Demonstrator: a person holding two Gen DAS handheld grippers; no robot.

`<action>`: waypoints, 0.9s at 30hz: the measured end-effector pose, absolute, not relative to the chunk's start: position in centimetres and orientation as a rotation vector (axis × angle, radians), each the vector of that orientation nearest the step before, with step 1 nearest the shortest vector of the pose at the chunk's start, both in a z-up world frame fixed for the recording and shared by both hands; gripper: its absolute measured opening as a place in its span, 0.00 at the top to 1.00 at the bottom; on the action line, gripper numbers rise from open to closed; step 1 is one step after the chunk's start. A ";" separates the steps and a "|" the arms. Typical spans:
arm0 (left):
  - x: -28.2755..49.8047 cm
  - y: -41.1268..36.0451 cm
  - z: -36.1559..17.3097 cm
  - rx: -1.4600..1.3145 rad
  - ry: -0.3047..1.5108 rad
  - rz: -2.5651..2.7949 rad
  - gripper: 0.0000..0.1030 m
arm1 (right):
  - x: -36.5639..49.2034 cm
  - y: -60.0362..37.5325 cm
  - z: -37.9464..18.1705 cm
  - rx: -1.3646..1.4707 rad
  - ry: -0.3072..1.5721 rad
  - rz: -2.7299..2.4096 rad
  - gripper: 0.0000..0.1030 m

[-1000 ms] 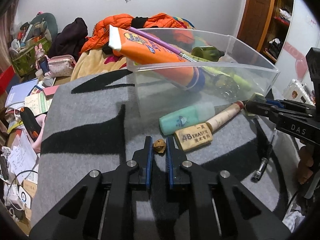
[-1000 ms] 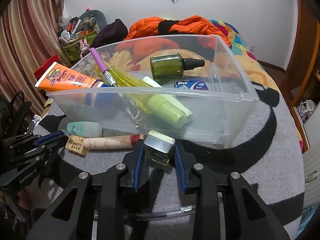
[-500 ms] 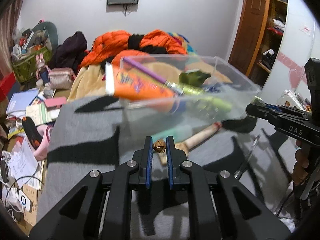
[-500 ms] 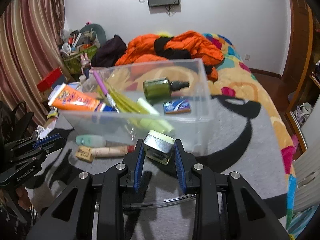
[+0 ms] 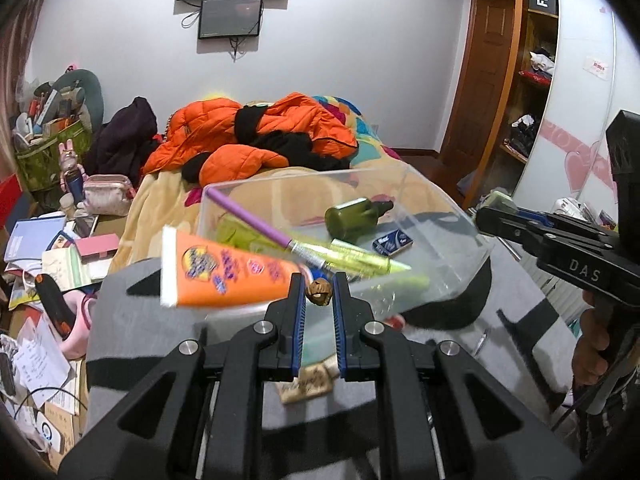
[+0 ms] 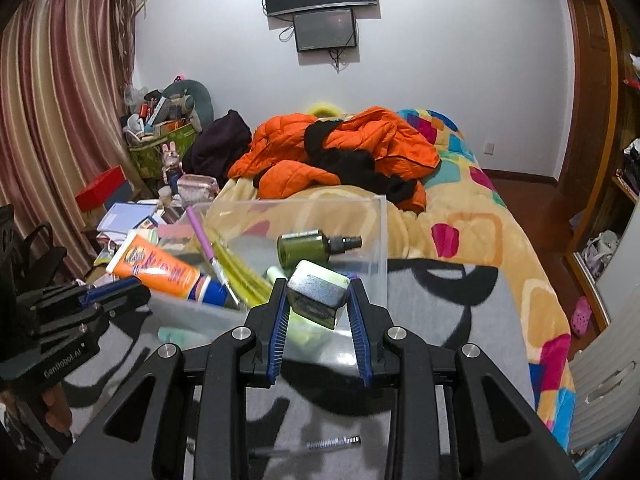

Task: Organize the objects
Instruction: 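Carry both held items over the clear box, lower them in and open both tools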

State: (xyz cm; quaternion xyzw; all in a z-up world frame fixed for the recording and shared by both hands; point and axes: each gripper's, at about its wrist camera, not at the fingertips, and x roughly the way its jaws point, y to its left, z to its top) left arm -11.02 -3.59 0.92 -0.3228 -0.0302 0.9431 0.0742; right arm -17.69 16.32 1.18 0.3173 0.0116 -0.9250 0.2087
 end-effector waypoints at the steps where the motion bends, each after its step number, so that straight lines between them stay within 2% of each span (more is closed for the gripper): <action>1: -11.4 -3.4 1.0 -0.968 -0.087 2.832 0.88 | -18.1 16.2 1.1 0.887 0.027 -2.571 0.75; 27: -18.3 -1.9 -2.0 -1.112 -0.080 2.750 0.88 | -23.2 11.7 -2.8 1.053 0.171 -2.526 0.74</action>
